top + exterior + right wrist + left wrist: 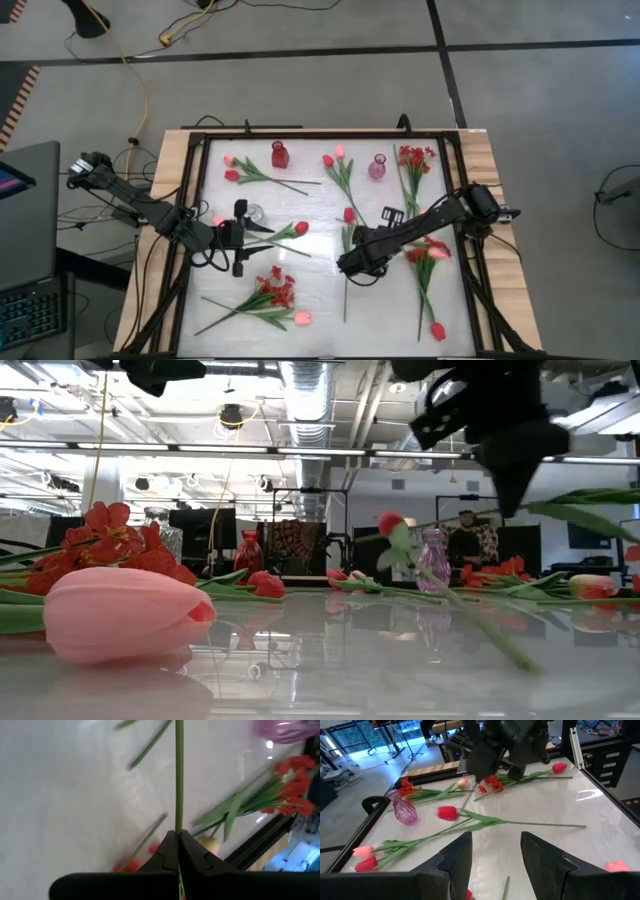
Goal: Sort flowers into vase by color
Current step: Put the pink tulip into the purple vase
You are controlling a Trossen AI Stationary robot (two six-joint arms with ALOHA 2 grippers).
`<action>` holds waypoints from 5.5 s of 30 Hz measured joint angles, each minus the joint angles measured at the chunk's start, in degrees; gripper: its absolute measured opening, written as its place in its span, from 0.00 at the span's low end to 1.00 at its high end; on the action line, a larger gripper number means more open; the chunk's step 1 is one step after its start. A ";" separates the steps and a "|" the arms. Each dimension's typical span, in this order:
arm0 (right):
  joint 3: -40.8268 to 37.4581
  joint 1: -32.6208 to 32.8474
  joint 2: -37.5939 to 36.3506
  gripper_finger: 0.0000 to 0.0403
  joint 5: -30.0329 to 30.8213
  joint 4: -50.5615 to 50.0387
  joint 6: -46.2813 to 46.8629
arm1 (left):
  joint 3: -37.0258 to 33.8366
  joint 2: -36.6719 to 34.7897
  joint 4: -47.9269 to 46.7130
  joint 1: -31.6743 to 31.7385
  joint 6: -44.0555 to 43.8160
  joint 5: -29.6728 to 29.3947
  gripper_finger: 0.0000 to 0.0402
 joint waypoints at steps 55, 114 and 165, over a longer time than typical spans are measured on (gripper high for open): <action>0.00 2.75 -0.02 0.06 15.25 13.93 -40.14 | 15.09 13.21 -14.39 5.54 -12.33 12.54 0.39; 0.00 5.75 -0.07 0.07 33.19 46.57 -71.10 | 28.28 38.40 -12.76 20.67 -16.26 28.18 0.23; -0.50 21.36 -10.90 0.65 29.51 27.10 -18.68 | 31.32 33.37 -15.39 23.37 -7.40 19.15 0.00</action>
